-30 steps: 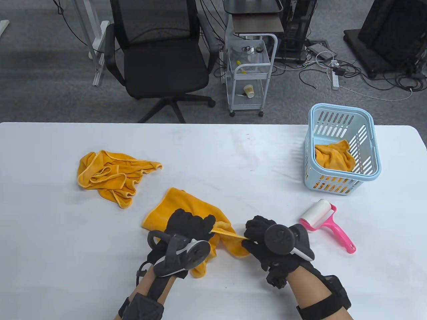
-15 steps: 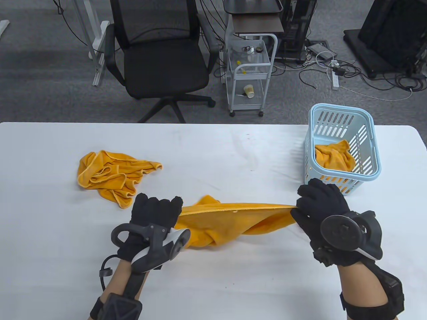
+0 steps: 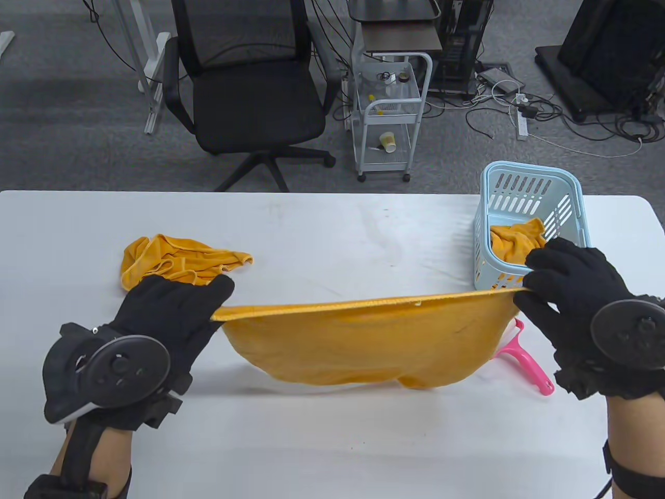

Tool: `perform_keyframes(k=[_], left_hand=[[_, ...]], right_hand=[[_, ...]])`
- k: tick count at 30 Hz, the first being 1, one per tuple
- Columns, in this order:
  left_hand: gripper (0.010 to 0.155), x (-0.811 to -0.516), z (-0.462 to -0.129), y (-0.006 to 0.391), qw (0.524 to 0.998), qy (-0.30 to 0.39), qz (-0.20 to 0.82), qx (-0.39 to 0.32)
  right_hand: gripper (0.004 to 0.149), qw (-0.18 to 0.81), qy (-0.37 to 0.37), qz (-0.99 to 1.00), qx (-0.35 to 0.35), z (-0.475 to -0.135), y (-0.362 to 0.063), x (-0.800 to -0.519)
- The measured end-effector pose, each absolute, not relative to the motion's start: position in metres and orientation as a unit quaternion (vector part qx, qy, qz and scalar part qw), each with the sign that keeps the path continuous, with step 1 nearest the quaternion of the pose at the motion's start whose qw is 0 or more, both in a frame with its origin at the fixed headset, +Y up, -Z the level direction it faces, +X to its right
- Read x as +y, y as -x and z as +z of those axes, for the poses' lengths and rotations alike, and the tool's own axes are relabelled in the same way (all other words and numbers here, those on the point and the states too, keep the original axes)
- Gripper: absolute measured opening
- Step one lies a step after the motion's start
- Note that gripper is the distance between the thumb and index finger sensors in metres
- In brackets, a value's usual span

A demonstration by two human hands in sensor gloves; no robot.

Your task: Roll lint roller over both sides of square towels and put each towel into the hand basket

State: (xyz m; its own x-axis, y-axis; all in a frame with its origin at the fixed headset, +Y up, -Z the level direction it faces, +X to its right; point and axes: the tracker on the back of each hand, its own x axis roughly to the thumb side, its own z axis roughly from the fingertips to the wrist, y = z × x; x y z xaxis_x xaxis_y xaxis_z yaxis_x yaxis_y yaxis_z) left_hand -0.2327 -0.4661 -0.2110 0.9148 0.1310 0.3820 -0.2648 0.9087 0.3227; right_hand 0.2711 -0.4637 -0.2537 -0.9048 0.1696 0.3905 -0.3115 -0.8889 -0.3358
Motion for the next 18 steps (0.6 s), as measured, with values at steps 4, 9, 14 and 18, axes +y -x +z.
perform_keyframes(k=[4,9,14,18], left_hand=[[0.044,-0.474,-0.269,0.235,0.971,-0.157,0.118,-0.136],[0.045,-0.502,-0.343,0.229,0.983,-0.129,0.107,-0.075],[0.046,-0.506,-0.374,0.225,0.981,-0.136,0.125,-0.067],[0.046,-0.485,-0.361,0.225,0.964,-0.219,0.124,-0.089]], right_hand=[[0.039,0.136,-0.142,0.968,-0.159,-0.313,-0.263,-0.468],[0.039,0.144,-0.071,0.972,-0.171,-0.372,-0.256,-0.486],[0.039,0.158,-0.036,0.958,-0.235,-0.387,-0.258,-0.481],[0.039,0.17,-0.048,0.931,-0.319,-0.368,-0.263,-0.464]])
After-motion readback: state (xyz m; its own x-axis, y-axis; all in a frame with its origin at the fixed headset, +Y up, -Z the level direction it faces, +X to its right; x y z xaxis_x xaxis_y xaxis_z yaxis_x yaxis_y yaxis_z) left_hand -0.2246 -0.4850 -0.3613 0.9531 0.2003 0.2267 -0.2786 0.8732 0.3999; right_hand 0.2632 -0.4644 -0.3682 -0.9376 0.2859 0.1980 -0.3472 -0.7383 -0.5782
